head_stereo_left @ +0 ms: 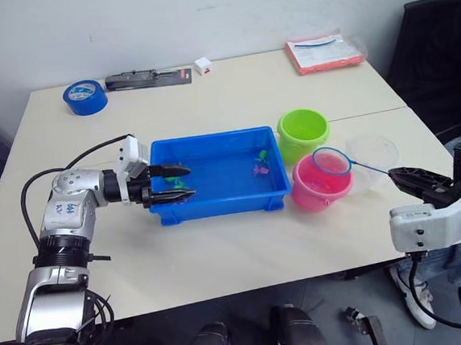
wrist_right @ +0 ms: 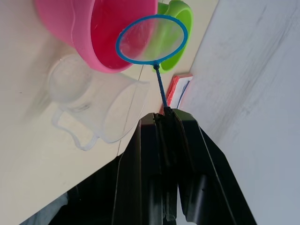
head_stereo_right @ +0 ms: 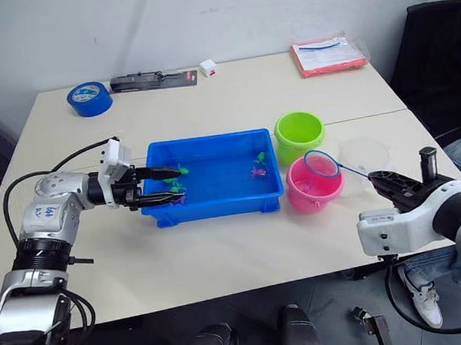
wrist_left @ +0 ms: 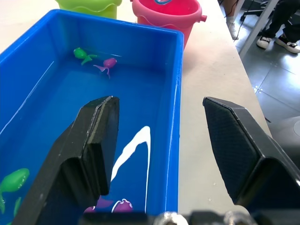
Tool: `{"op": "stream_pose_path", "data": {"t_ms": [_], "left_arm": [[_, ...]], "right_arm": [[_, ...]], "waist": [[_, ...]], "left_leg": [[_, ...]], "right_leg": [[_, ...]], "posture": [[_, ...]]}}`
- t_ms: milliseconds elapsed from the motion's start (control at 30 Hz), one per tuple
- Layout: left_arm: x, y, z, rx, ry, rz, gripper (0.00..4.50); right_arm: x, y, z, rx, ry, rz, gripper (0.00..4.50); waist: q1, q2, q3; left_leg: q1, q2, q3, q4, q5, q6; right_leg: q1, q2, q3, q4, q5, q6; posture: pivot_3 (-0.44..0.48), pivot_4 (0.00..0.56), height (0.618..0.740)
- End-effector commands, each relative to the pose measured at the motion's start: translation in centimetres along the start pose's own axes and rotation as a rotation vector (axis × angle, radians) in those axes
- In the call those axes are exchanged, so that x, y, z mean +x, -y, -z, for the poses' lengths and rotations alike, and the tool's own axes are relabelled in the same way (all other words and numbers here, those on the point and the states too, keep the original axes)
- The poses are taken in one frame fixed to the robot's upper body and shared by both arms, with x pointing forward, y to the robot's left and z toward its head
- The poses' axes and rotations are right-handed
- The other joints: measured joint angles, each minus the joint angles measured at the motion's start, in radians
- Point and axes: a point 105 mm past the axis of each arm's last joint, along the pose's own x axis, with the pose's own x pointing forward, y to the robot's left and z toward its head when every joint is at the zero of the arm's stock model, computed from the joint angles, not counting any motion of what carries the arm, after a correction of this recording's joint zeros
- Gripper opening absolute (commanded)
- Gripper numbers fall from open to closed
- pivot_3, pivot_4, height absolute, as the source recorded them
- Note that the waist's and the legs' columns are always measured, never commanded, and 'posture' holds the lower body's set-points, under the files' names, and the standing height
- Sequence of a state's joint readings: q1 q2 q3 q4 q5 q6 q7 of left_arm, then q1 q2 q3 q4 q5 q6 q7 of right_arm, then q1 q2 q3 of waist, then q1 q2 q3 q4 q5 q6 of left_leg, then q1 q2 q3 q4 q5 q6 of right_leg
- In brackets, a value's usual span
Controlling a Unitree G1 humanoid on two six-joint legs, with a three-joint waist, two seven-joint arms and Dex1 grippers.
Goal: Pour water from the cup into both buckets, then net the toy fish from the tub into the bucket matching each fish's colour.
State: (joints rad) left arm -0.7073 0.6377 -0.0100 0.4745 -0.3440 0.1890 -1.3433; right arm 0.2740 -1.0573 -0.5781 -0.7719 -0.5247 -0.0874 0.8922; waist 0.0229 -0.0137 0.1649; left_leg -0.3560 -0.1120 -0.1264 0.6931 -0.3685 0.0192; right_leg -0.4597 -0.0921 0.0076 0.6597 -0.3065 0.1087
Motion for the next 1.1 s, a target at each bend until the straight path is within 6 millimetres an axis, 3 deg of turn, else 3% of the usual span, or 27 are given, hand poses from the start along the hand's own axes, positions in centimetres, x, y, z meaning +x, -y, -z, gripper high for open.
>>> {"op": "stream_pose_path", "data": {"t_ms": [33,300,500,700,900,1100], "left_arm": [[-0.1,0.1,-1.1,0.042,0.025,-0.004,3.10],[-0.5,0.1,-1.4,0.038,0.034,-0.018,3.10],[-1.1,0.6,-1.9,0.057,0.045,-0.055,3.10],[-1.8,1.4,-2.2,0.066,0.050,-0.094,3.10],[-1.9,2.0,-1.9,0.055,0.049,-0.118,3.10],[-1.8,2.3,-1.7,0.047,0.051,-0.132,3.10]], "right_arm": [[-0.5,1.2,0.6,-0.002,-0.025,0.060,0.78],[-0.7,6.0,-1.2,0.457,0.179,0.178,0.78],[1.6,6.2,-2.1,0.887,0.269,-0.004,0.78],[4.1,5.6,-3.5,1.272,0.240,-0.250,0.78],[6.8,6.1,-4.3,1.440,0.281,-0.409,0.78],[8.3,7.8,-5.0,1.547,0.319,-0.550,0.78]], "waist": [[0.000,0.000,0.000],[-0.006,0.000,0.000],[-0.002,0.000,0.000],[-0.001,0.000,0.000],[0.001,0.000,0.000],[-0.003,0.000,0.000]], "left_leg": [[0.000,0.000,0.000,0.000,0.000,0.000],[0.000,0.001,-0.001,0.001,0.000,0.000],[0.000,0.001,-0.002,0.003,-0.001,0.000],[-0.002,0.001,-0.003,0.003,-0.001,0.000],[-0.002,0.001,-0.003,0.003,-0.001,0.000],[-0.002,0.001,-0.002,0.003,-0.001,0.000]], "right_leg": [[0.000,0.000,0.000,0.000,0.000,0.000],[0.000,0.000,0.001,0.000,0.000,0.000],[0.001,0.000,0.002,-0.001,0.000,0.000],[0.000,0.000,0.002,-0.001,0.000,-0.001],[0.000,-0.001,0.002,-0.001,0.001,-0.001],[-0.001,-0.001,0.002,-0.001,0.001,-0.001]], "posture": [[0.000,0.150,0.740],[0.000,0.150,0.740],[0.000,0.150,0.740],[0.000,0.150,0.740],[0.000,0.150,0.740],[0.000,0.150,0.740]]}}
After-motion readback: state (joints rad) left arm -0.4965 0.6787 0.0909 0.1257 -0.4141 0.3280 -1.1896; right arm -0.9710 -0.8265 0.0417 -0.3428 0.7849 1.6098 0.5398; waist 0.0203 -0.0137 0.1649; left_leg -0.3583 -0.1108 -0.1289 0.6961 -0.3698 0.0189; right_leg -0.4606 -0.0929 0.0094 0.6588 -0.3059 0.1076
